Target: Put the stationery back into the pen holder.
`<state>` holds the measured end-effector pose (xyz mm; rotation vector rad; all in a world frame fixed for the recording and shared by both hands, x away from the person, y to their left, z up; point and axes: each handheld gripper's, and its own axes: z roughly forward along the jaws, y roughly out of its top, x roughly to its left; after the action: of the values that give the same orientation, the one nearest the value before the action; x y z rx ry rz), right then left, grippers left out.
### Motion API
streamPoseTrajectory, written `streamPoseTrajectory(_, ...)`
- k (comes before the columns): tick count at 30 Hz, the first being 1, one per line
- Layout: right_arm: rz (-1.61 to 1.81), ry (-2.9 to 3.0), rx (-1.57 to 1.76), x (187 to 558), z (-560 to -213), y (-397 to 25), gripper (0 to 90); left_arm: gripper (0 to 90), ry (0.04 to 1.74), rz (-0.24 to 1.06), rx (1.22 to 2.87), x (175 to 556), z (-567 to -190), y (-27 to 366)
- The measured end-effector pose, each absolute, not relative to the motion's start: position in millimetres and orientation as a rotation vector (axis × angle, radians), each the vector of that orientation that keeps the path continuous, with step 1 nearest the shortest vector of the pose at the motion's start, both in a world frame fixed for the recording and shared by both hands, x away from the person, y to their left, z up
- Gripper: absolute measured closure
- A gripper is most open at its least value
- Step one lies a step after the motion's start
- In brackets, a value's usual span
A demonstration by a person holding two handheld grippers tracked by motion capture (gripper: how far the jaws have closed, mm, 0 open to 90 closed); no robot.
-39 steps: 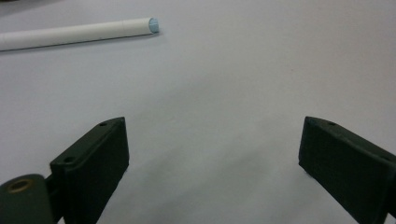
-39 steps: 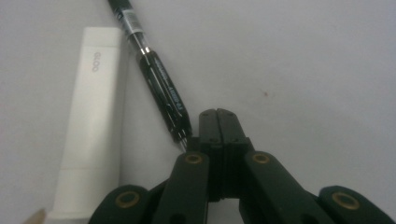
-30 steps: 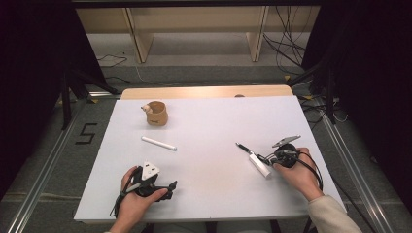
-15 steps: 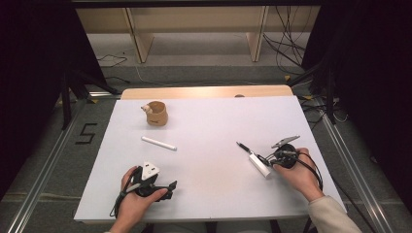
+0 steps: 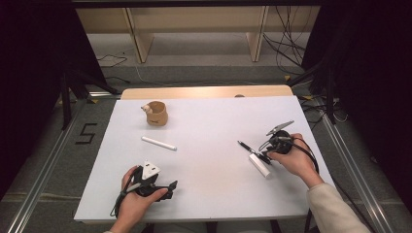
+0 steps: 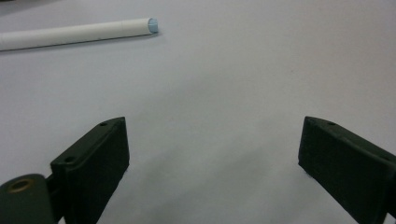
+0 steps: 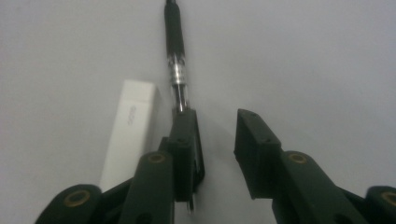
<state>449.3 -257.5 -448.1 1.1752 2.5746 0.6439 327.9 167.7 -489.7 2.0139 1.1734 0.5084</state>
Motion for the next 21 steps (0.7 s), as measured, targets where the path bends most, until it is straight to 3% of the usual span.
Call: streamPoseTrajectory(21,0.515,2.731,1.091,487,-451,-219,62.6,8.6,1.174,0.506,2.013,329,-490,169)
